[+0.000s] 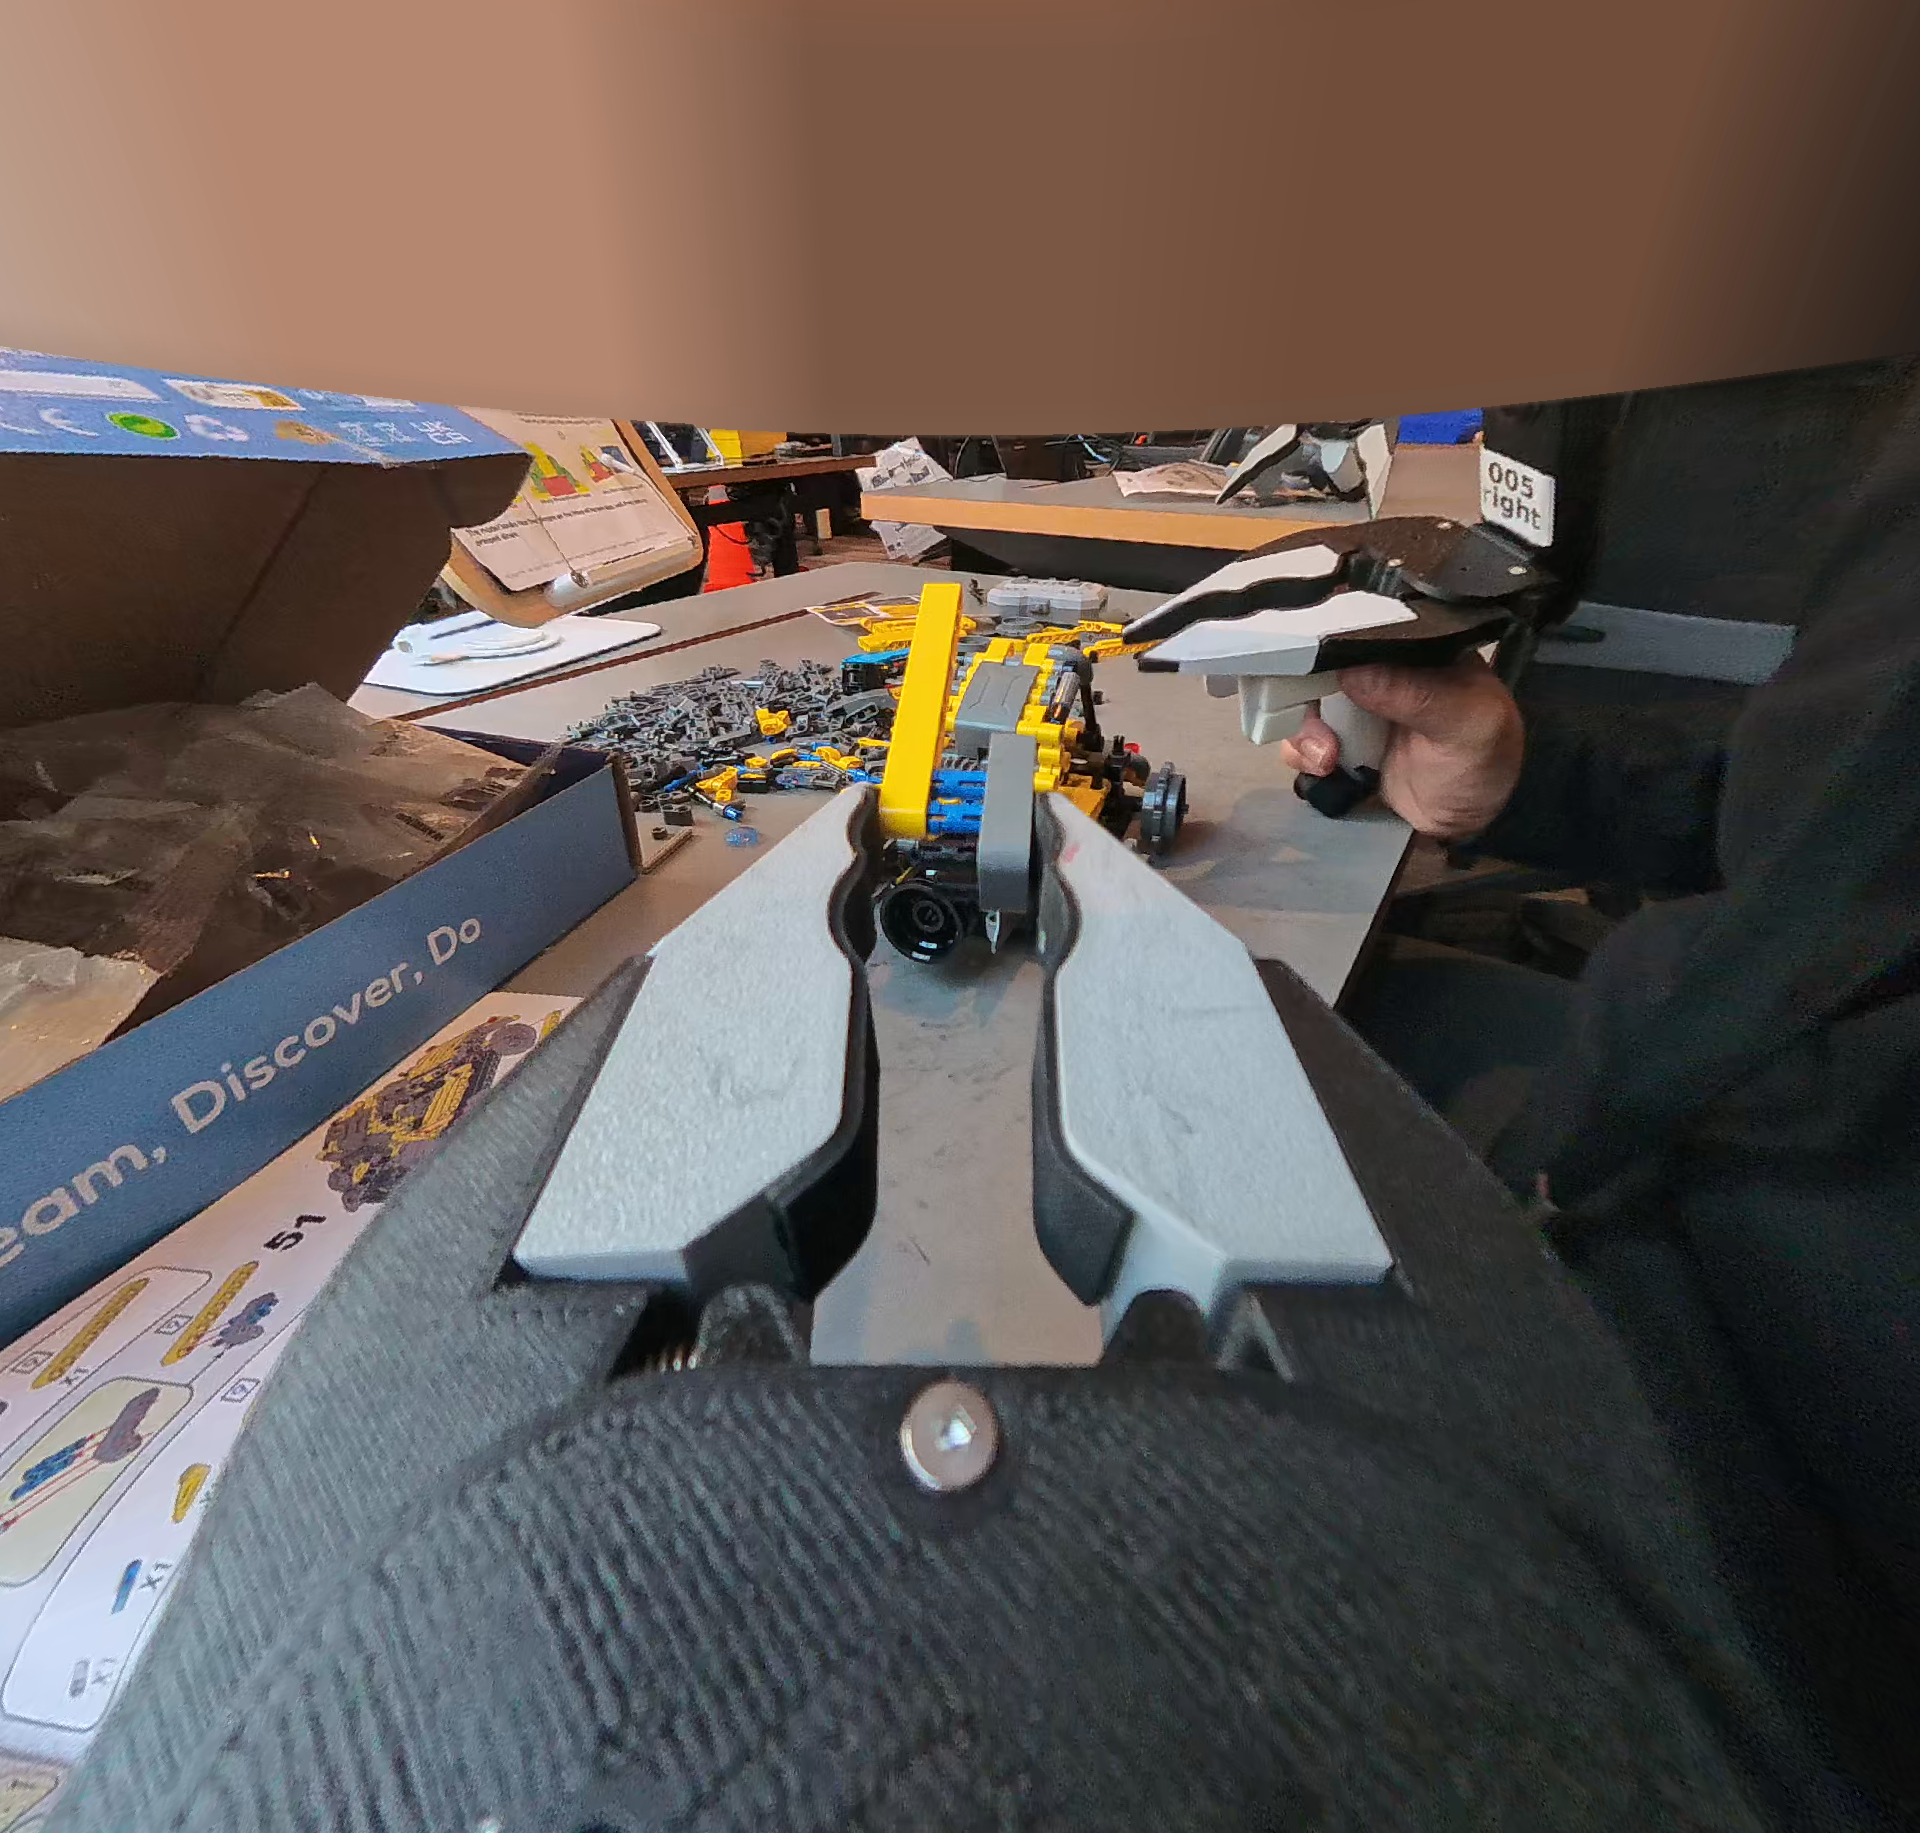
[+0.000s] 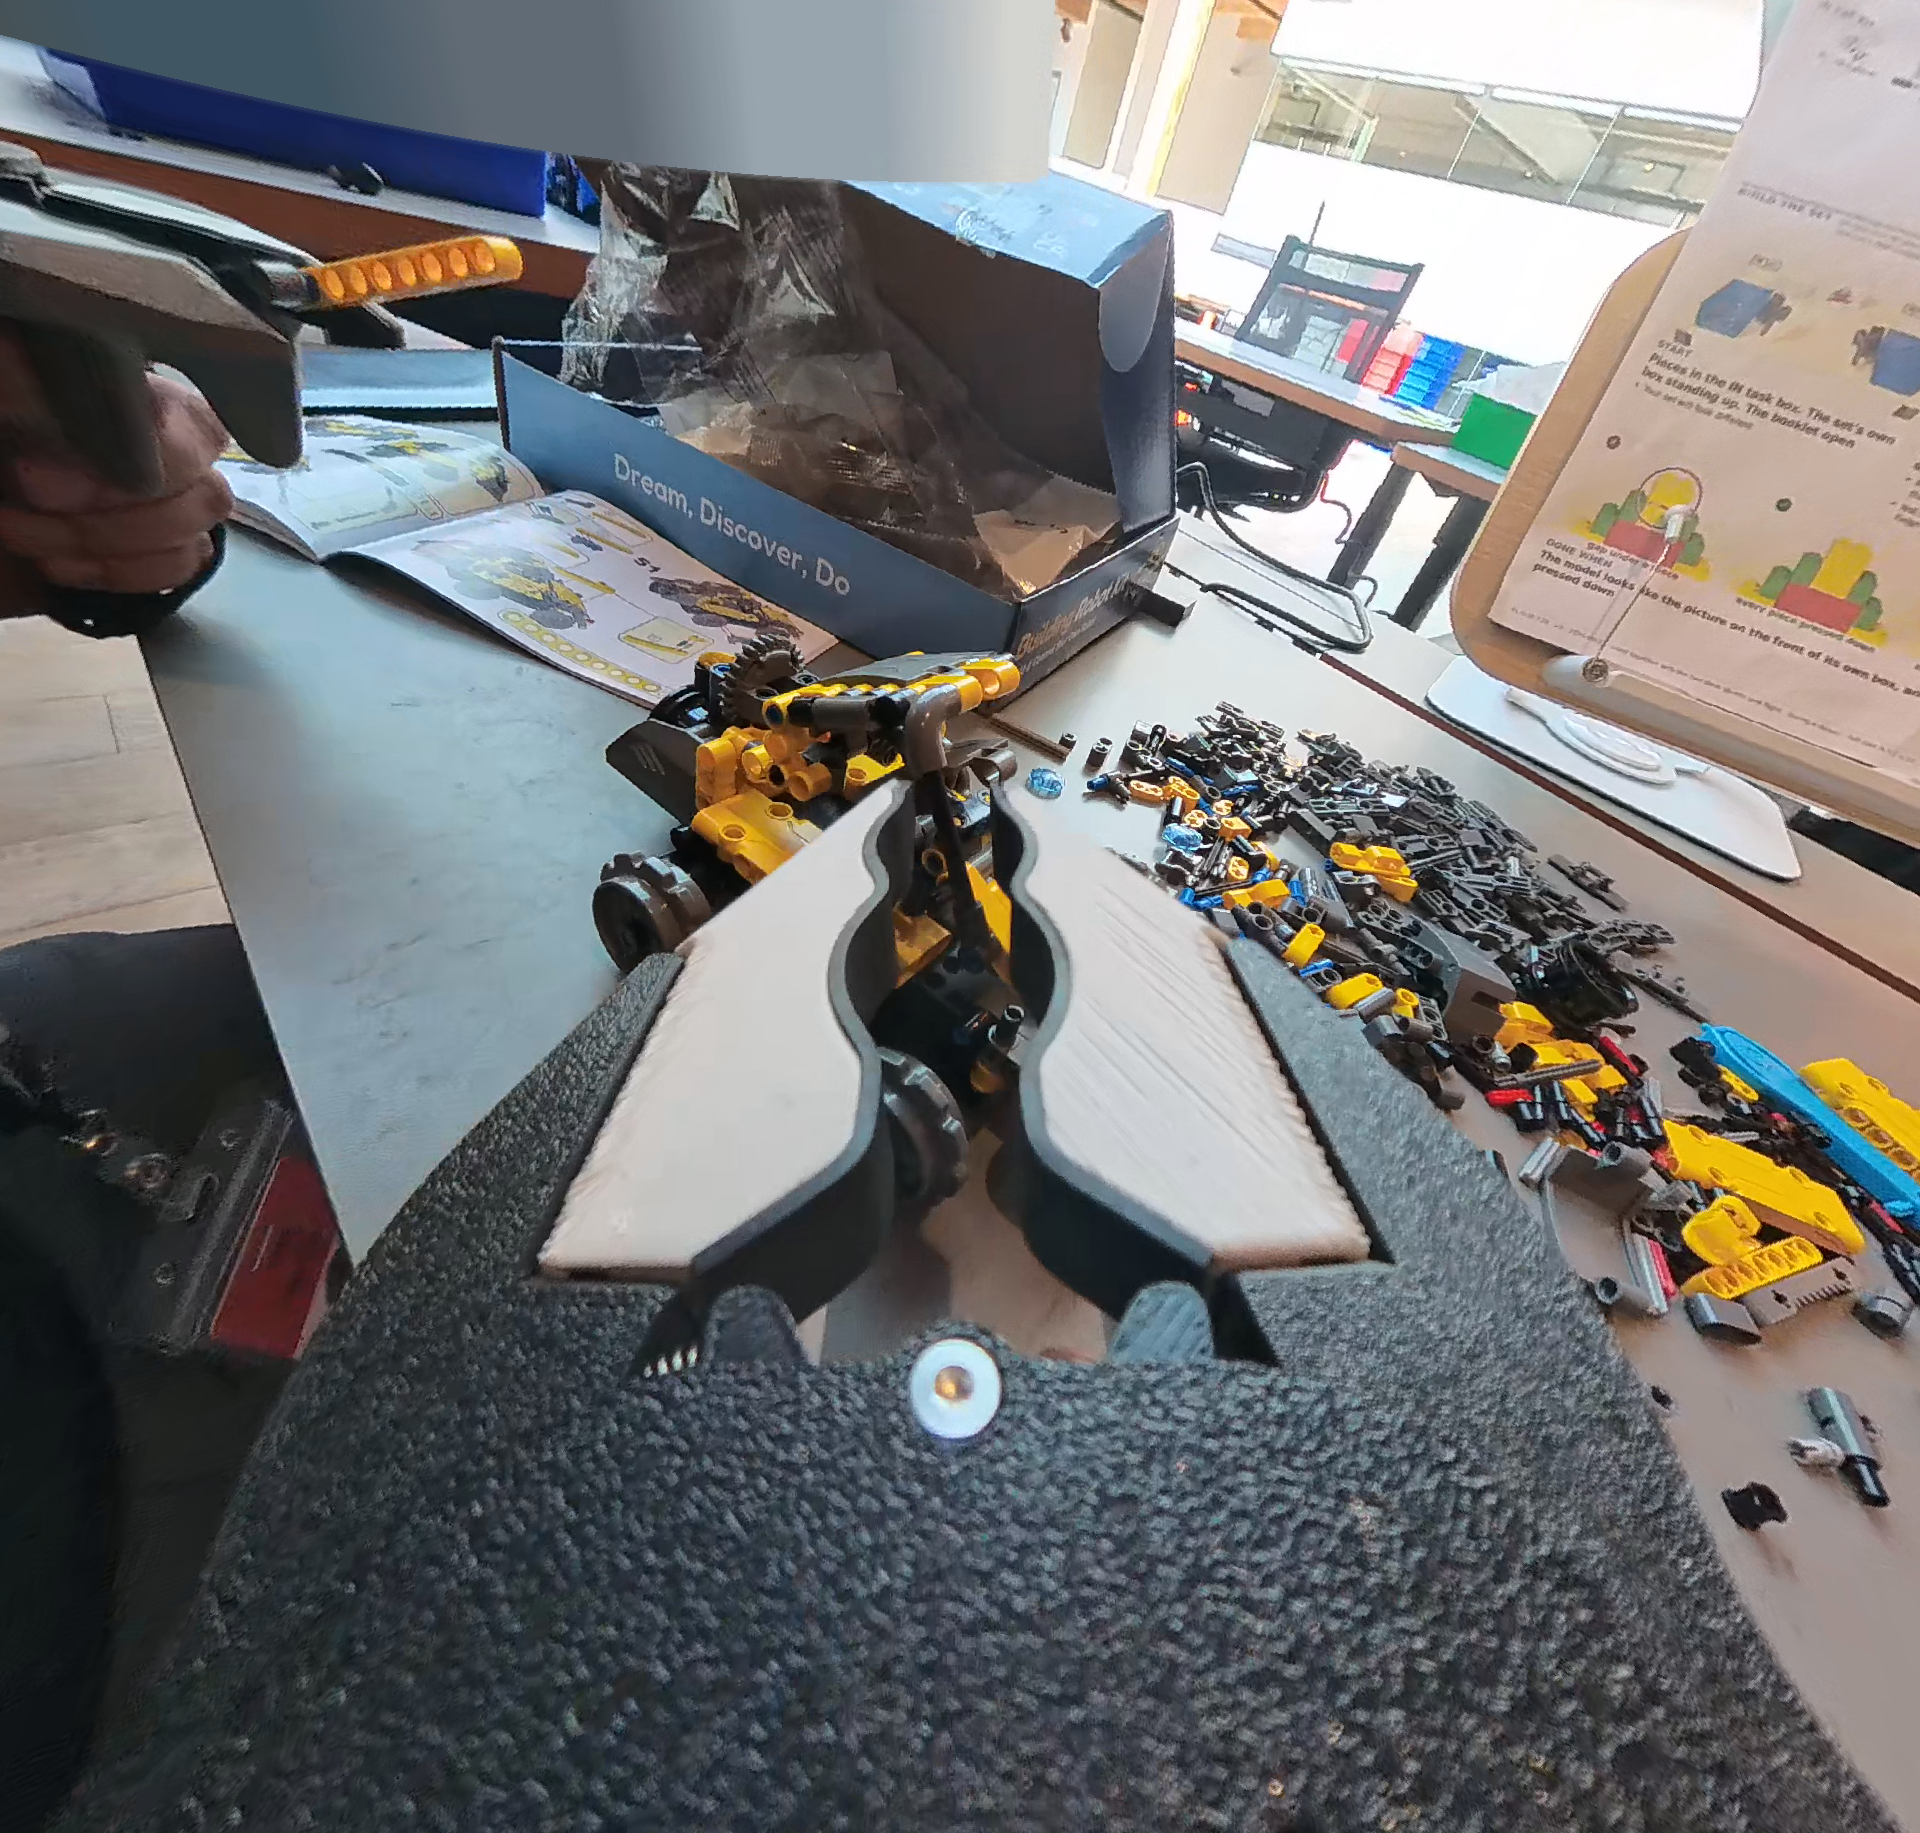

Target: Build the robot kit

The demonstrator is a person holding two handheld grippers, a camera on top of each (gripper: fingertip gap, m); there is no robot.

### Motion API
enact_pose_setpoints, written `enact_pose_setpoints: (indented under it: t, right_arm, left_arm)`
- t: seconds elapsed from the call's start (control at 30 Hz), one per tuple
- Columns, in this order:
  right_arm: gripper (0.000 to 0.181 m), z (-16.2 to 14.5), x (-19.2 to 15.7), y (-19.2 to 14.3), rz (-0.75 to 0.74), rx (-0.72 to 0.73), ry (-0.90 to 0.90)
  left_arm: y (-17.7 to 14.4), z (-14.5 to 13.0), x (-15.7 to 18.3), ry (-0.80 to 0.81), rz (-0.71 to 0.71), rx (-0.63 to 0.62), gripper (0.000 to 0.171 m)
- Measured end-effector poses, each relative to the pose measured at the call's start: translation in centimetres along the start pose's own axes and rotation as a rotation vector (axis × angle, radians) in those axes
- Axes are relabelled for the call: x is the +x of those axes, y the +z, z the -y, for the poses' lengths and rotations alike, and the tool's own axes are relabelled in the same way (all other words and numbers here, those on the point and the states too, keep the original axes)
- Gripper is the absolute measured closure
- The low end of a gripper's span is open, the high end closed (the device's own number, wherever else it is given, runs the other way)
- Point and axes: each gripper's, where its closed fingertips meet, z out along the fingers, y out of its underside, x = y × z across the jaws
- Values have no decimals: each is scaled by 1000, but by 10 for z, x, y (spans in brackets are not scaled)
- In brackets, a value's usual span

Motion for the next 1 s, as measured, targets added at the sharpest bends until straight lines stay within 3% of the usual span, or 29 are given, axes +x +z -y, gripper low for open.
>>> enact_pose_setpoints:
  t: [0.37, 0.8, 1.0]
  right_arm:
    - [168, 6, -4, -5, -9, 49, -46]
    - [169, 10, -7, -9, -18, 84, -80]
    - [169, 10, -7, -9, -15, 78, -77]
  left_arm:
    - [5, -6, 7, 59, -3, -47, 146]
    - [15, -27, 29, 285, -4, -169, 146]
    - [15, -26, 28, 271, -9, -167, 146]
